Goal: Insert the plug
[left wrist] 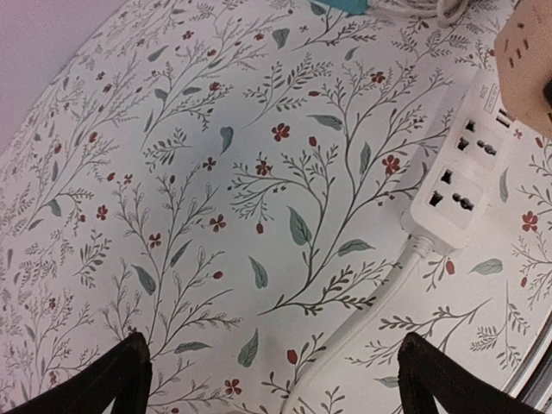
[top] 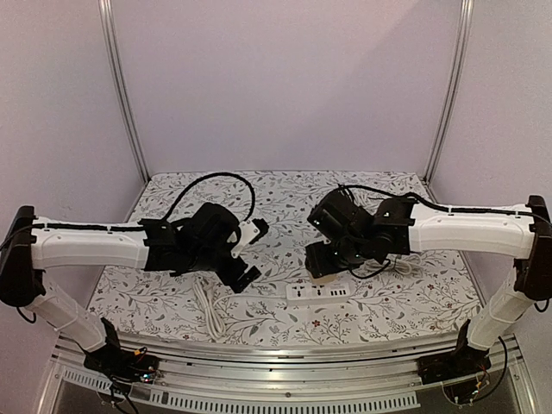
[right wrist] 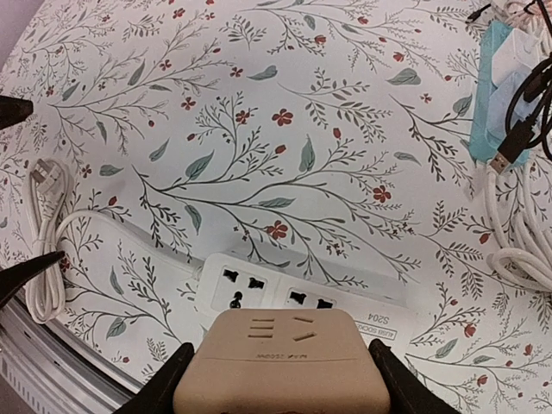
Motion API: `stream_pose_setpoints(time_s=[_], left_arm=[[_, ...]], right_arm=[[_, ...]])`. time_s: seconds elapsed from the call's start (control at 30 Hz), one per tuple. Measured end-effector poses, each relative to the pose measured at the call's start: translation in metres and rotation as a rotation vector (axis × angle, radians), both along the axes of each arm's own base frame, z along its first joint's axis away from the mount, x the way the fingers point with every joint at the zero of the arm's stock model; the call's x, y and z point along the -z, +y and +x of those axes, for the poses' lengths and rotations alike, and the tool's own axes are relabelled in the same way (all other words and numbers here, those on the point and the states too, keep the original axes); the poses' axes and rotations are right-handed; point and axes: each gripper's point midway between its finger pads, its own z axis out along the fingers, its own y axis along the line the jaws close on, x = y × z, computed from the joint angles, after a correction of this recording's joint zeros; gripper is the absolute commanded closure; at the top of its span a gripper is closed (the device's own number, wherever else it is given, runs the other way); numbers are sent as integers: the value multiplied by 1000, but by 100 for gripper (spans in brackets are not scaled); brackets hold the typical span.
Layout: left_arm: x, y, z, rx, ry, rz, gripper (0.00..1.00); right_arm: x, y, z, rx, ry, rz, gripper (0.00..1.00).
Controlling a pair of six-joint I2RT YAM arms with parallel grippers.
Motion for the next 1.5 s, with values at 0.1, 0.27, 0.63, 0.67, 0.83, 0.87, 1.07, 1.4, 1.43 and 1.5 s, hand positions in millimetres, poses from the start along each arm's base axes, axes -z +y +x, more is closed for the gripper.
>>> stream_pose_setpoints(time_s=[0.1,0.27,0.63,0.67,0.83,0.87,1.07,1.4,1.43,1.5], left_arm=[[9,26,5,-95,-38,13,1],[9,39,11,-146,-79,19,1],[2,36,18,-160,-114,-5,1],[2,36,18,-160,-115,-5,1],[2,37,18,-161,-119,-1,1],[2,37,18,-162,-120,-1,1],[2,37,19,-161,-122,3,1],[3,39,20,-164,-126,9,1],[2,39,20,-165,-127,9,1],[3,39,20,-165,-127,10,1]], right_arm=[[14,12,-6,2,20,-27,100],[31,14,-7,29,34,-69,100],[55,8,-6,60,63,-132,100],[57,8,-6,61,65,-137,100],[60,5,-4,70,70,-145,100],[60,4,-4,72,70,-145,100],[63,2,0,82,71,-148,100],[67,4,6,88,70,-138,100],[68,4,6,88,70,-139,100],[69,5,7,88,71,-144,100]])
